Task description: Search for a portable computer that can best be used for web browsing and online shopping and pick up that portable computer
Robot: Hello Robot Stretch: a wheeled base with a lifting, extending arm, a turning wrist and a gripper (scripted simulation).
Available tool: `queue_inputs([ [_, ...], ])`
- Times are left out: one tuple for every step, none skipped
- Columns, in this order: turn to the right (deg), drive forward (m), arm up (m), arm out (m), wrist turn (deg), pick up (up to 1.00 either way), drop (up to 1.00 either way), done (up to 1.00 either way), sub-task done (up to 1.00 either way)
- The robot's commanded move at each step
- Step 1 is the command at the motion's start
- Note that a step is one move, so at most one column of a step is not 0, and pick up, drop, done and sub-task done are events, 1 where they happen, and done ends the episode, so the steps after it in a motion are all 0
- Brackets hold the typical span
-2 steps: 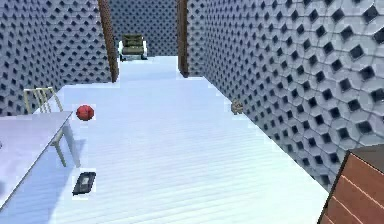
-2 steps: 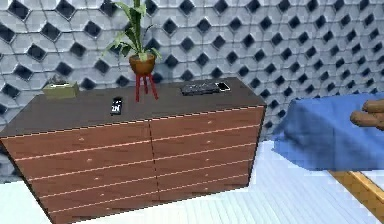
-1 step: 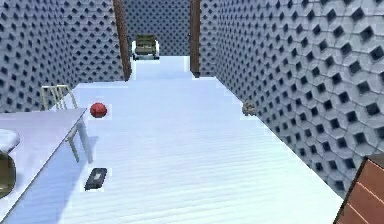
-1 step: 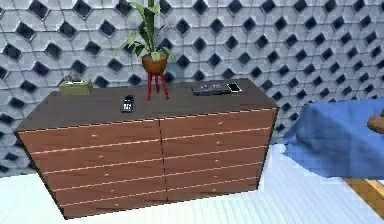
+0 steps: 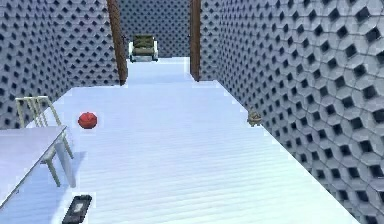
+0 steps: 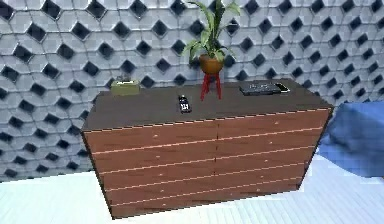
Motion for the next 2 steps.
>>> queue_inputs([
  [-6.0,0.0,0.0,0.0,0.0,0.0,0.0,0.0,0.0],
  [0.0,1.0,0.0,0.0,0.0,0.0,0.0,0.0,0.0],
])
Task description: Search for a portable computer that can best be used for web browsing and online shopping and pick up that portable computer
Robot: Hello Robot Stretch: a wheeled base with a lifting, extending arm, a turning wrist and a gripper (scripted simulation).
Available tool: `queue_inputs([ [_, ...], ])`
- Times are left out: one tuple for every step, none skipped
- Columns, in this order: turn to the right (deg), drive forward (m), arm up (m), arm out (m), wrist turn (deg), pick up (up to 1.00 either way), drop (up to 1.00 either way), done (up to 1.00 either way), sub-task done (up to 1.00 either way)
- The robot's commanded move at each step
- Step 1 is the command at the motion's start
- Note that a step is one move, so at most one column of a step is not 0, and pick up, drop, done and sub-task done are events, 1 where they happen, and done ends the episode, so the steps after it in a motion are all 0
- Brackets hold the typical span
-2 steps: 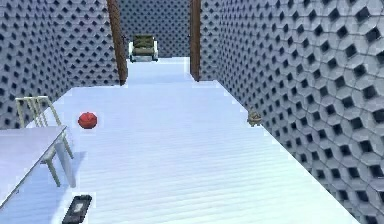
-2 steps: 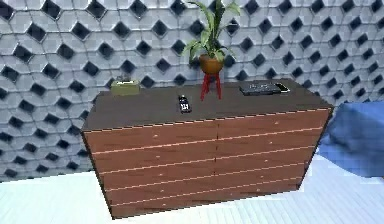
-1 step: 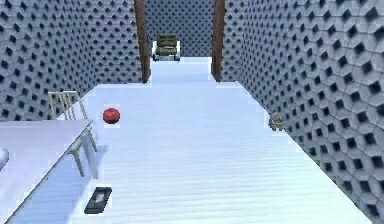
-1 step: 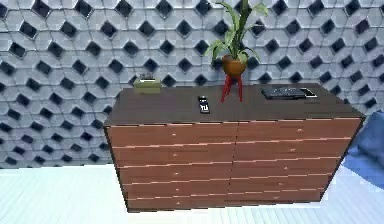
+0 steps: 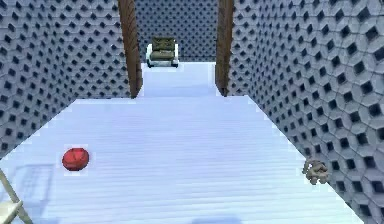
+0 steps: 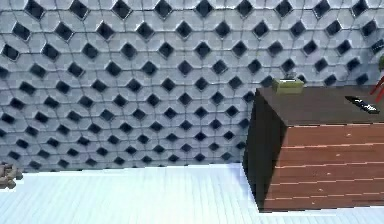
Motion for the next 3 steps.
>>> queue_inputs([
  [0.0,1.0,0.0,0.0,0.0,0.0,0.0,0.0,0.0],
  [0.0,1.0,0.0,0.0,0.0,0.0,0.0,0.0,0.0],
  [0.0,1.0,0.0,0.0,0.0,0.0,0.0,0.0,0.0],
])
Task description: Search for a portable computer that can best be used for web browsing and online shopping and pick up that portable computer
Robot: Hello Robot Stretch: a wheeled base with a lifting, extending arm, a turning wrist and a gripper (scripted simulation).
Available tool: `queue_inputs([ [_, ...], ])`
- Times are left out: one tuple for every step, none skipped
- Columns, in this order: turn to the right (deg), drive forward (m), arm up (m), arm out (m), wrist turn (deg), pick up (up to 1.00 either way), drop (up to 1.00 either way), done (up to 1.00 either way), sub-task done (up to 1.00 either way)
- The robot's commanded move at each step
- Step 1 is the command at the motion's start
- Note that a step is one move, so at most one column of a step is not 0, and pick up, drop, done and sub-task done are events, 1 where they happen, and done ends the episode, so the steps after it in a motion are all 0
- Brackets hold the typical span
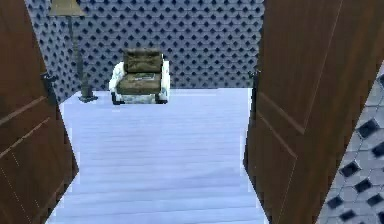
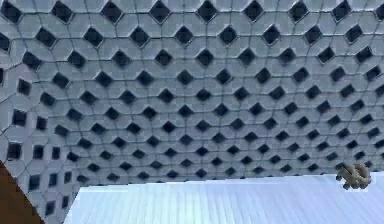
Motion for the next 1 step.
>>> queue_inputs([
  [0.0,1.0,0.0,0.0,0.0,0.0,0.0,0.0,0.0],
])
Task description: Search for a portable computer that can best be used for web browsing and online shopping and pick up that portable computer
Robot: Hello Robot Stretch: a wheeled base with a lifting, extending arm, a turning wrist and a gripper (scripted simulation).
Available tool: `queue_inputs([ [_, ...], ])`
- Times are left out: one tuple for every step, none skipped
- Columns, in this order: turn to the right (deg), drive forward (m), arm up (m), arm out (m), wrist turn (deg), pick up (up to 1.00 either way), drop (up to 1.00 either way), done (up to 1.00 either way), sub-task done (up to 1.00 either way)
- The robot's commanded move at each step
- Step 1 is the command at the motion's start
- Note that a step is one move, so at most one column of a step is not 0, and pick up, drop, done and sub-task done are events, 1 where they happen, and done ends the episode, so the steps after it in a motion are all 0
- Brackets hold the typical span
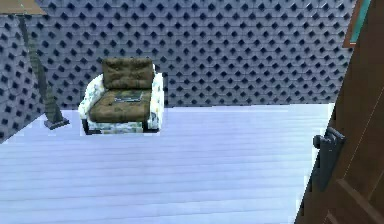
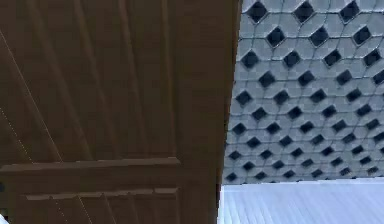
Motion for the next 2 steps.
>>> queue_inputs([
  [0.0,1.0,0.0,0.0,0.0,0.0,0.0,0.0,0.0],
  [33.0,0.0,0.0,0.0,0.0,0.0,0.0,0.0,0.0],
])
